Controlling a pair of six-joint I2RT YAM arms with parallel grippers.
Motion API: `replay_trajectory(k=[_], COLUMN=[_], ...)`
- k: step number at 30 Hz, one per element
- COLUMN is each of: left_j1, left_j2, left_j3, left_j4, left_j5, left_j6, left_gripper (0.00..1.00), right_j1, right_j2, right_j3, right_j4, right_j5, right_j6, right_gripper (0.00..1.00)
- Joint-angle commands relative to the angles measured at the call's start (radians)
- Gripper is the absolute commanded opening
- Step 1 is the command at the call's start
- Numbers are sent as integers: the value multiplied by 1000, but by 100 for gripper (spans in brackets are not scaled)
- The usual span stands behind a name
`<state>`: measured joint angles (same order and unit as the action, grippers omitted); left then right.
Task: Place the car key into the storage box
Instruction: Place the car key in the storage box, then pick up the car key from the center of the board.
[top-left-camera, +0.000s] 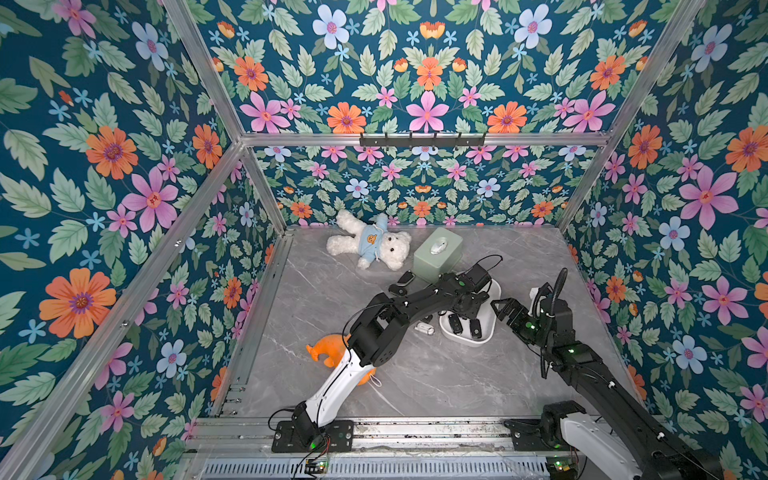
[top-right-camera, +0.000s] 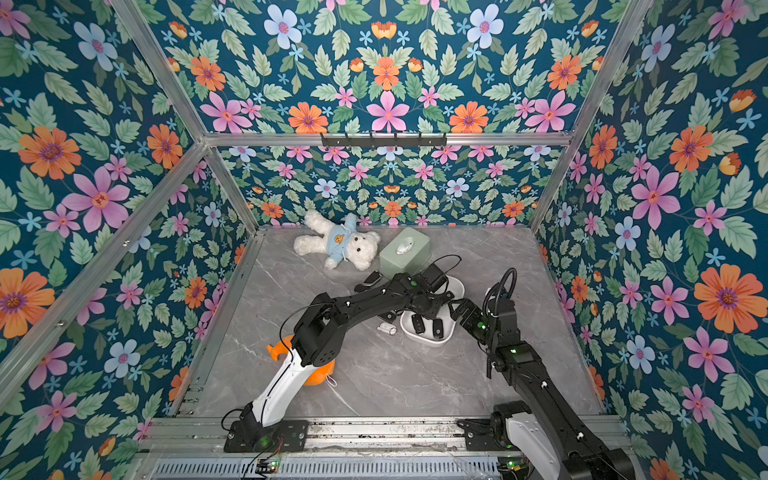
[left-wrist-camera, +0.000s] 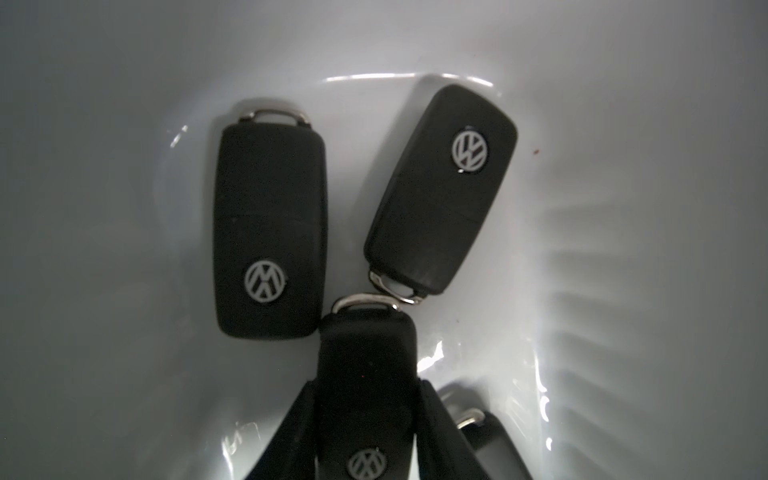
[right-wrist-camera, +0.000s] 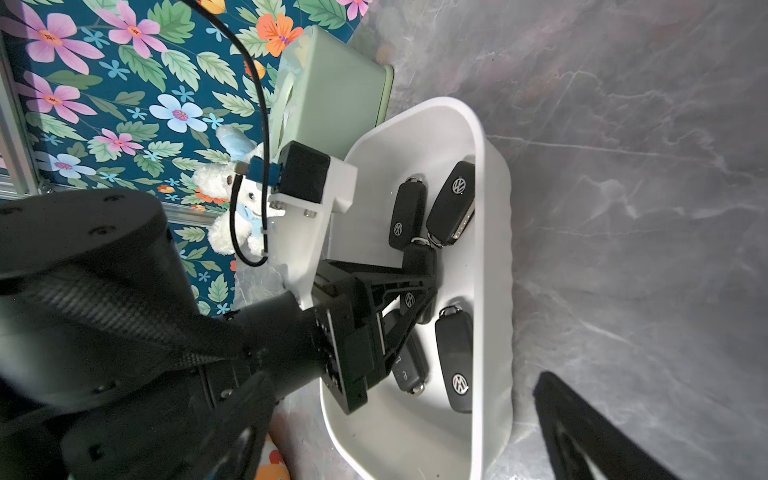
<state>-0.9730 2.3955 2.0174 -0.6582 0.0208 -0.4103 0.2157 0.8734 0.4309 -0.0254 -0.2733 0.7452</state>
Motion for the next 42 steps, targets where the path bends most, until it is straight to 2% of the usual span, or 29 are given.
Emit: replay_trajectory(k=[1, 7, 16, 22, 28, 35, 42], left_j1=[-1, -1, 2, 11, 46, 150, 332], left_j2=[4, -28, -182, -342, -511, -615, -635], left_j3=[12, 21, -24, -161, -357, -498, -660], left_j4=[-28, -20, 7, 37, 73, 49, 132], left_j5=[-27, -12, -32, -118, -181, -206, -80], left_j6=[3, -13, -60, -119, -176, -185, -329], left_gripper=[44, 52, 63, 68, 75, 77, 77], right_j1=[-1, 0, 0, -1, -1, 0, 0], right_j2=[-6, -13, 13, 31, 84, 124, 142], right_j3=[2, 8, 60, 84, 113, 124, 134], right_j4=[19, 19, 33, 73, 113, 161, 180], right_j5=[-8, -12, -18, -47, -133, -189, -210], right_j6=[-3, -3, -13, -17, -30, -25, -23], right_gripper=[99, 99, 99, 99, 99, 99, 99])
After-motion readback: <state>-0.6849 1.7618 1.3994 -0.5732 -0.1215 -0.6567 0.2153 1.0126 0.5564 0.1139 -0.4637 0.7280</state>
